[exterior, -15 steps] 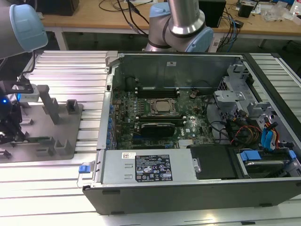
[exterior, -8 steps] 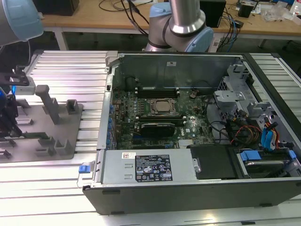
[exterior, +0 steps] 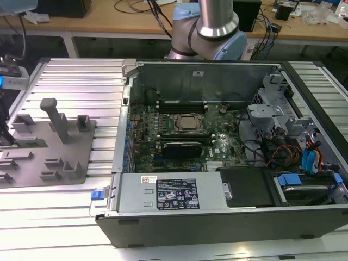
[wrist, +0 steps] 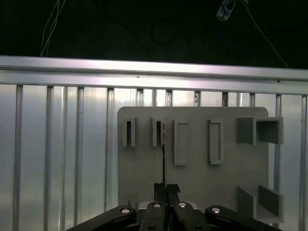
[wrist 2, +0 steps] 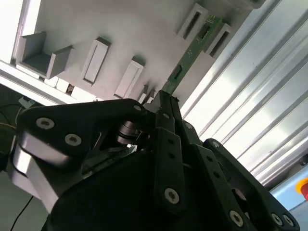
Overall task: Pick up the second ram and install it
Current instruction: 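Pick up the second ram and move it above second insertion slot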
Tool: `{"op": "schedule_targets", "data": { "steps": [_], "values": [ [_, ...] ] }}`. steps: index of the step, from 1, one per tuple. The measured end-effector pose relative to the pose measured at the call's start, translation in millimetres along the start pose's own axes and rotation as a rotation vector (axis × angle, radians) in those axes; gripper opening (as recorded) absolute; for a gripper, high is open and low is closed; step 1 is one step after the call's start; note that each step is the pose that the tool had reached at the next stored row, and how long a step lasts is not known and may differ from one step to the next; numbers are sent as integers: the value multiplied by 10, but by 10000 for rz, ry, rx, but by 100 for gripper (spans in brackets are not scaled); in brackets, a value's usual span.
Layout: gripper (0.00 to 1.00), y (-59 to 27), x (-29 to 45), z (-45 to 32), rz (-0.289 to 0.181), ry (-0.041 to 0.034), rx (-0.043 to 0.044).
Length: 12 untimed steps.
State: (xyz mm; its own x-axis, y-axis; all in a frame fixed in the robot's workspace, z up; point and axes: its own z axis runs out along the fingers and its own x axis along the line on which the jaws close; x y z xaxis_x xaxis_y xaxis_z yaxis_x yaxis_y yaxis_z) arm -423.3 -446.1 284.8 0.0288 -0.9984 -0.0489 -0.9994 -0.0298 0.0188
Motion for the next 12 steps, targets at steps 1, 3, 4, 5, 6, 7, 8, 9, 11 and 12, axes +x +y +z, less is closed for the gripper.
{"op": "schedule_targets", "data": {
  "steps": [1, 3, 4, 5, 6, 7, 8, 9, 11, 12],
  "values": [
    [9, 1, -2, -38, 0, 0, 1],
    [9, 2, -5, -89, 0, -9, 1],
    [9, 2, -6, -117, -1, -12, 2],
    [9, 3, -8, -162, -1, -14, 0],
    [9, 4, -10, -212, 0, -14, 2],
    [9, 5, -13, -259, 0, -15, 1],
    [9, 5, -14, -280, 0, -15, 1],
    [9, 5, -15, -307, 0, -14, 2],
    [9, 8, -21, -425, -1, -14, 0],
    [9, 9, -25, -506, -1, -15, 1]
  ]
}}
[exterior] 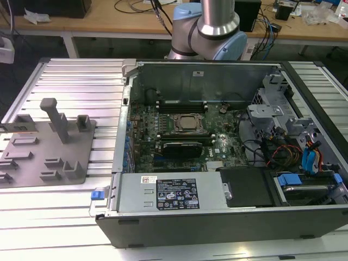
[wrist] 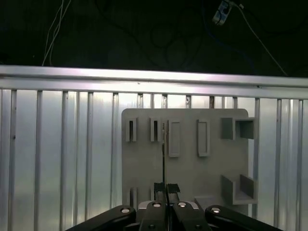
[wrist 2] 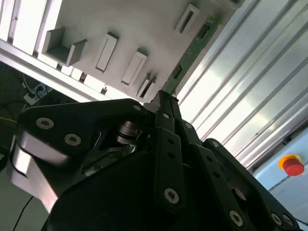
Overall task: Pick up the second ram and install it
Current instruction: 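Pick up the second ram and move it above second insertion slot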
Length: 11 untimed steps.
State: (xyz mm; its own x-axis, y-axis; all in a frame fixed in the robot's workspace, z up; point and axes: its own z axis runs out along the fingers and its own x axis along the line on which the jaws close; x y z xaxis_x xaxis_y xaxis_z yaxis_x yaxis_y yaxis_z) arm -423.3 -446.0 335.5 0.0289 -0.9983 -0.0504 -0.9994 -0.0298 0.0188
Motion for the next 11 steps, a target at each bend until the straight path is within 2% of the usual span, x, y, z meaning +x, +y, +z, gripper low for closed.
{"op": "schedule_targets", "data": {
  "steps": [3, 7, 10, 11],
  "values": [
    [9, 1, -11, -154, -1, -2, 0],
    [9, 2, -21, -266, -1, -7, 1],
    [9, -1, -36, -404, 0, -23, 1],
    [9, -2, -38, -420, -1, -26, 1]
  ]
}}
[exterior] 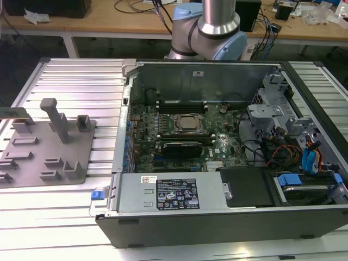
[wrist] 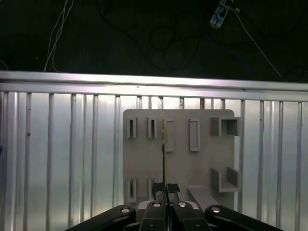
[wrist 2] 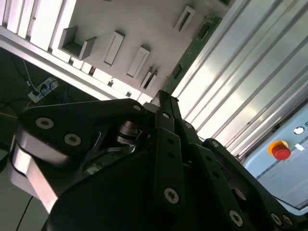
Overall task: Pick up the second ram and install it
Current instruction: 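Pick up the second ram and move it above second insertion slot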
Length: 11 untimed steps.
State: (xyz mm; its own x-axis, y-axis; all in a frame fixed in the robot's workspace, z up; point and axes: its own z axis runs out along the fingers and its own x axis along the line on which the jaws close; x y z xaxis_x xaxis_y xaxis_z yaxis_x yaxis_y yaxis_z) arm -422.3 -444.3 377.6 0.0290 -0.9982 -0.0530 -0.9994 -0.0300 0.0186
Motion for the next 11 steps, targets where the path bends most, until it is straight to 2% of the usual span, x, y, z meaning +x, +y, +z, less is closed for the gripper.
{"op": "schedule_targets", "data": {
  "steps": [6, 8, 9, 11],
  "values": [
    [9, 1, -13, -154, 0, -6, 2],
    [9, 1, -13, -155, 1, -4, -8],
    [9, 2, -14, -157, 6, -11, -60],
    [9, -8, -13, -153, 2, -15, -59]
  ]
}}
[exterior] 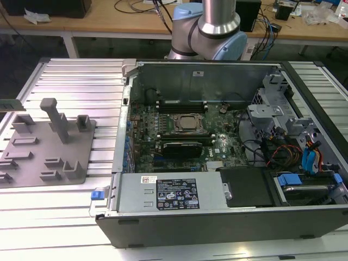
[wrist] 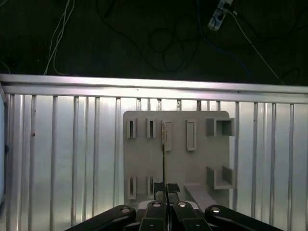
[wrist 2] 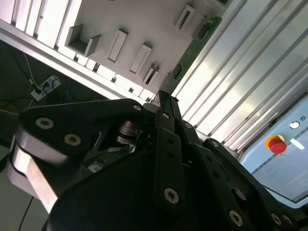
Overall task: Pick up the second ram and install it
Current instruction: 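Pick up the second ram and move it above second insertion slot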
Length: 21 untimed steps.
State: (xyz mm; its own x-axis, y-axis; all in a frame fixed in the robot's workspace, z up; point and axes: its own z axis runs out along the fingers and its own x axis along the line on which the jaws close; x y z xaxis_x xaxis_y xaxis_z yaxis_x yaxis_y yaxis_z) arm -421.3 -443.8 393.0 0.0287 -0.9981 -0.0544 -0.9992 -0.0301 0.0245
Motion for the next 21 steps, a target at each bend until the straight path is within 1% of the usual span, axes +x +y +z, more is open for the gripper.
{"op": "schedule_targets", "data": {
  "steps": [3, 8, 13, 17, 18, 20, 21],
  "values": [
    [9, -55, 1, -4, 1, 2, -4],
    [9, -298, 8, -9, 2, 2, -2],
    [9, -423, 12, -13, 2, 2, -3],
    [9, -647, 18, -18, 2, 2, -2],
    [9, -696, 20, -20, 2, 2, -2],
    [9, -756, 21, -22, 1, 2, -3],
    [9, -823, 23, -23, 2, 2, -2]
  ]
}}
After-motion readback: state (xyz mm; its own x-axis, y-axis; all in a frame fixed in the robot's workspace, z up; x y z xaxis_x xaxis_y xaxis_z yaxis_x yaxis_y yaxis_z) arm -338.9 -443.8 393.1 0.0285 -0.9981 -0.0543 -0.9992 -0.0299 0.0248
